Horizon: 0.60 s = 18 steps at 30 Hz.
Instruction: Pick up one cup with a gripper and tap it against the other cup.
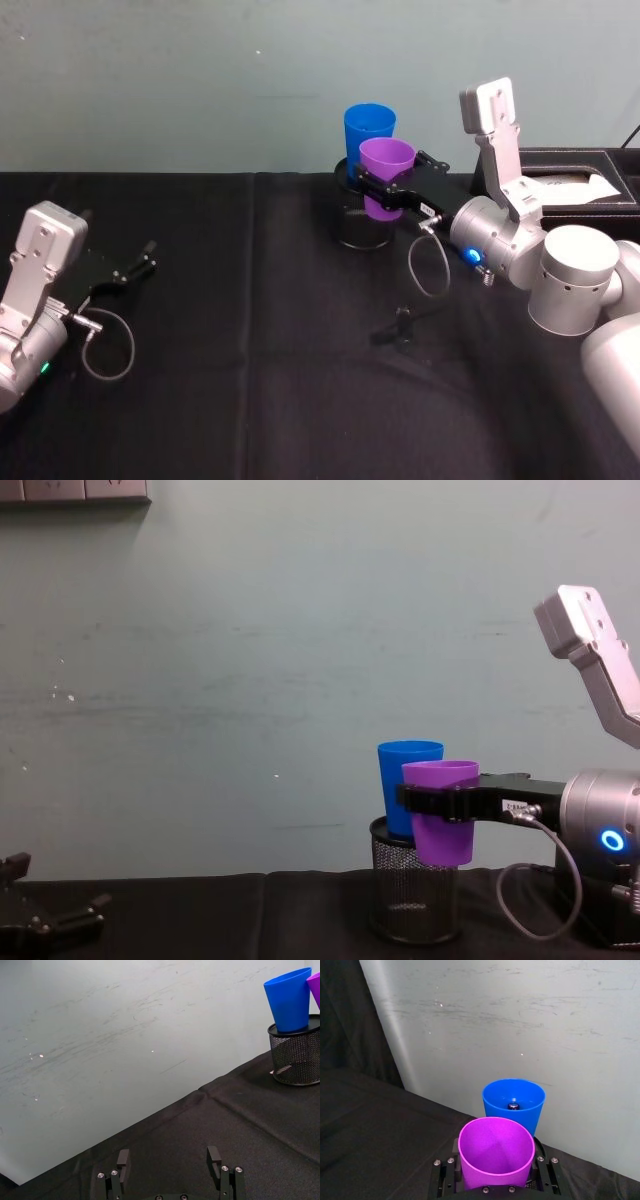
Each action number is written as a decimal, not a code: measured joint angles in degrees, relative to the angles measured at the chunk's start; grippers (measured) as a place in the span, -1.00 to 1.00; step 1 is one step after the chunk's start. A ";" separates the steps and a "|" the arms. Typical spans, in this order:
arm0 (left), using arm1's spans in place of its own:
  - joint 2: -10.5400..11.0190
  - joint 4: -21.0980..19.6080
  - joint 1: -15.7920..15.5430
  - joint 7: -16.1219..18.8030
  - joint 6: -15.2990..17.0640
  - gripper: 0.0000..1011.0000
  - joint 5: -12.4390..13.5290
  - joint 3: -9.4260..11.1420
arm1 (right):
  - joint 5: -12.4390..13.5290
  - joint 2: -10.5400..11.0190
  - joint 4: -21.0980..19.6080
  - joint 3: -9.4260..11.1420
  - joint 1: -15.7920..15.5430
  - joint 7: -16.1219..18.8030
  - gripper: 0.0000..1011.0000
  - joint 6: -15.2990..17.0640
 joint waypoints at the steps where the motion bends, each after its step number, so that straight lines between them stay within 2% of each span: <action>1: 0.00 0.00 0.00 0.00 0.00 0.98 0.00 0.00 | 0.00 0.00 0.00 0.00 0.00 0.00 0.45 0.00; 18: 0.00 0.00 0.00 0.00 0.00 0.98 0.00 0.00 | 0.00 0.00 0.00 0.00 0.00 0.00 0.45 0.00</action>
